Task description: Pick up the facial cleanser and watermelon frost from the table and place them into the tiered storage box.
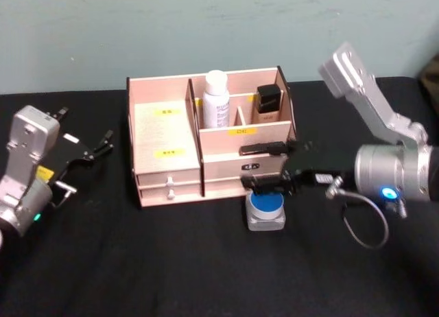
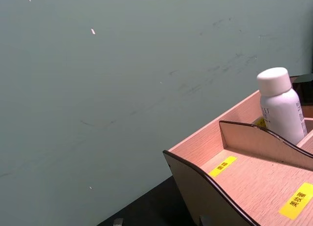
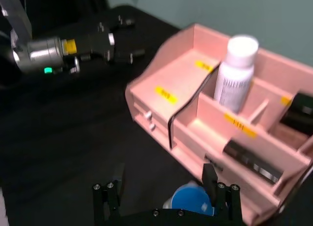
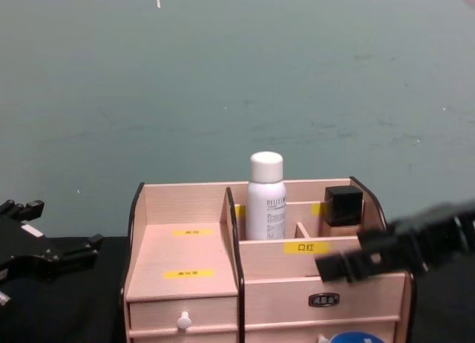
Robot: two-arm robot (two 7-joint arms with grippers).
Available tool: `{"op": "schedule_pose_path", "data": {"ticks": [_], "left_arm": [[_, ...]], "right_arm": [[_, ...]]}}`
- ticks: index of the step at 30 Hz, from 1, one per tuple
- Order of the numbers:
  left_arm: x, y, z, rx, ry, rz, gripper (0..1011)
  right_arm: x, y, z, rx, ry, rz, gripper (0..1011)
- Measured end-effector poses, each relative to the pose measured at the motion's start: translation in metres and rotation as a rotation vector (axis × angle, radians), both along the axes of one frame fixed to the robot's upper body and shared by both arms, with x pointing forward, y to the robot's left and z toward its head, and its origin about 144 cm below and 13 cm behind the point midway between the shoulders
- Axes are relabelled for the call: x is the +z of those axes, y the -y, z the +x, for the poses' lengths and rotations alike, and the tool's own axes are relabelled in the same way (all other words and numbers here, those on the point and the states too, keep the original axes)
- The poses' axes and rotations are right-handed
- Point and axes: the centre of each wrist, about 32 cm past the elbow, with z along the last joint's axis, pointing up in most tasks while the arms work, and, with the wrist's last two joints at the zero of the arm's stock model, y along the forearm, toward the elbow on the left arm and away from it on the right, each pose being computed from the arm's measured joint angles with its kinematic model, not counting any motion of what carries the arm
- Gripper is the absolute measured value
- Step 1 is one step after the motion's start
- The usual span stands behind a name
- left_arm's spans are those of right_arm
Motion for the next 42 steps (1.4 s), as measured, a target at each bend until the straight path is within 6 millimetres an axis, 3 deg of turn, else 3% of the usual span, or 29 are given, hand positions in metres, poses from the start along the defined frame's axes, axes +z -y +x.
{"op": "schedule_pose_path", "data": {"ticks": [15,25,42], "left_arm": [[0.0,0.0,0.0,0.0,0.0,0.0,1010],[0.0,0.0,0.0,0.0,0.0,0.0,1010],[0.0,0.0,0.0,0.0,0.0,0.0,1010]], "right_arm": [[-0.019,0.001,-0.013,-0.026,-0.074,-0.117,1000],[-0.035,0.007,-0.008,-0.055,-0.106,-0.187,1000],[-0.044,0.003,0.006,-0.064,-0.089,-0.178,1000]]}}
